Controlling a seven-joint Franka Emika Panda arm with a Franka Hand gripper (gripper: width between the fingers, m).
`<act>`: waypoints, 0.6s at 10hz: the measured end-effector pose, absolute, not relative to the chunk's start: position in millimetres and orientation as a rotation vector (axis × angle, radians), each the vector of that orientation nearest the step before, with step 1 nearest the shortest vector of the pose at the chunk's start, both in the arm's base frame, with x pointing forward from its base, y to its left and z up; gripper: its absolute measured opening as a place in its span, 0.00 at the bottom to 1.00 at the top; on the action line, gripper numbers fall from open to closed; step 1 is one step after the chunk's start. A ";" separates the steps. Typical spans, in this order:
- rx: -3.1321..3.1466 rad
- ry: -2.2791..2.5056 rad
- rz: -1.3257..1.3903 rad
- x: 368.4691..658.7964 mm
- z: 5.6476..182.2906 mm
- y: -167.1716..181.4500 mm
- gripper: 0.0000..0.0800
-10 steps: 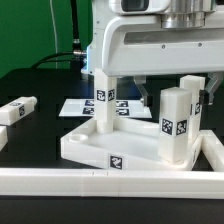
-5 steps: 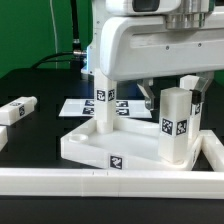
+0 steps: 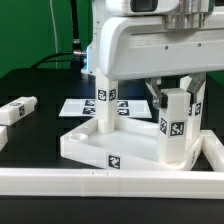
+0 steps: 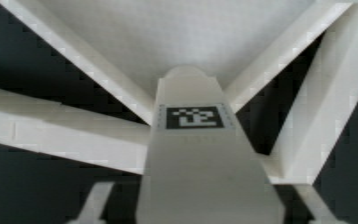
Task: Assemble desk
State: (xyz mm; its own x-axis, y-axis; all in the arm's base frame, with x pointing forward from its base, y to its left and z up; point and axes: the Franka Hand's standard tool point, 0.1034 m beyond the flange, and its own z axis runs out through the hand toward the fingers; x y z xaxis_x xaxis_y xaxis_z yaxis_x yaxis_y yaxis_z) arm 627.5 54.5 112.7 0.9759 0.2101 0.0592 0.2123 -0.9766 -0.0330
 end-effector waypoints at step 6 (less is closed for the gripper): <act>-3.064 0.384 -0.070 627.8 112.8 54.7 0.36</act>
Offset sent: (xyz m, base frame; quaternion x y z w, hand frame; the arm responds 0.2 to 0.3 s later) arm 0.0000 0.0000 0.0000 0.0000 0.0000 0.1938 0.9810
